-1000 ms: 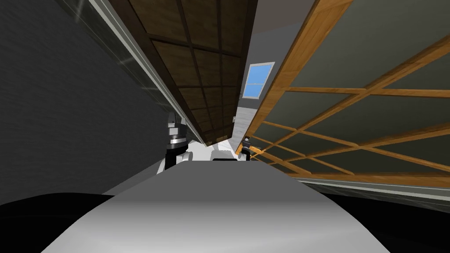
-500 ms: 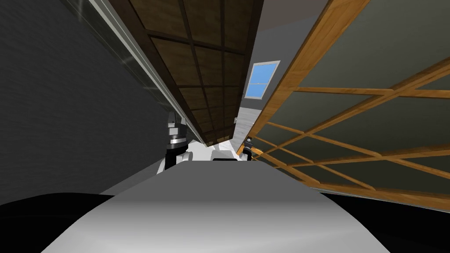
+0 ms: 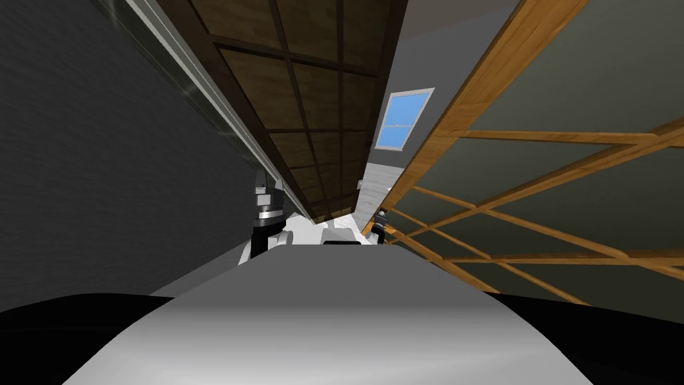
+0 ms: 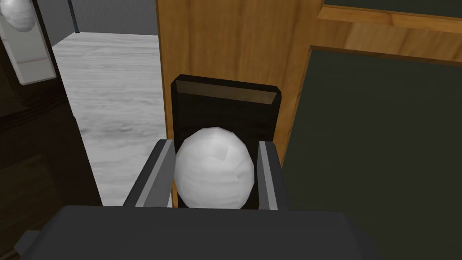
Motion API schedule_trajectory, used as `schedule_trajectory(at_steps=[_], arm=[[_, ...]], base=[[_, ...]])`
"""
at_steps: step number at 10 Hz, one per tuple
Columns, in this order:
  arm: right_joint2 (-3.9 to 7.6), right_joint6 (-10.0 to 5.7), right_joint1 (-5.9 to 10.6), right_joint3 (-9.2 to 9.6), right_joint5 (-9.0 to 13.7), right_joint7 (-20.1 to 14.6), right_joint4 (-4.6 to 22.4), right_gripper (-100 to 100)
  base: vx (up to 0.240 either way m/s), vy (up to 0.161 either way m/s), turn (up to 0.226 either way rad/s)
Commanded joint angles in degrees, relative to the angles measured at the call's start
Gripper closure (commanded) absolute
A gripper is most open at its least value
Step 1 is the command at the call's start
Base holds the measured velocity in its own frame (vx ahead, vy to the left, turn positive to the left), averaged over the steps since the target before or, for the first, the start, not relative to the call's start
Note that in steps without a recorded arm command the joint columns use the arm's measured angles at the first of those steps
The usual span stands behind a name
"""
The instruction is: Push the door open
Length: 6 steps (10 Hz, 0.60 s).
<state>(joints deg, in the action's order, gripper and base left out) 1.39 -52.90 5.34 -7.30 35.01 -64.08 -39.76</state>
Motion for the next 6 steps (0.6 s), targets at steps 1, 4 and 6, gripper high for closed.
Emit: schedule_trajectory(at_steps=[1,4,6], arm=[[0.75,-0.68,-0.58,-1.85,0.35,0.38,-0.48,100],[0.71,-0.94,-0.48,-4.28,0.72,0.77,-0.53,100],[0.62,-1.21,-0.39,-6.72,1.09,1.17,-0.59,100]], base=[[0.040,-0.006,0.059],[0.069,-0.029,0.064],[0.064,-0.032,0.069]])
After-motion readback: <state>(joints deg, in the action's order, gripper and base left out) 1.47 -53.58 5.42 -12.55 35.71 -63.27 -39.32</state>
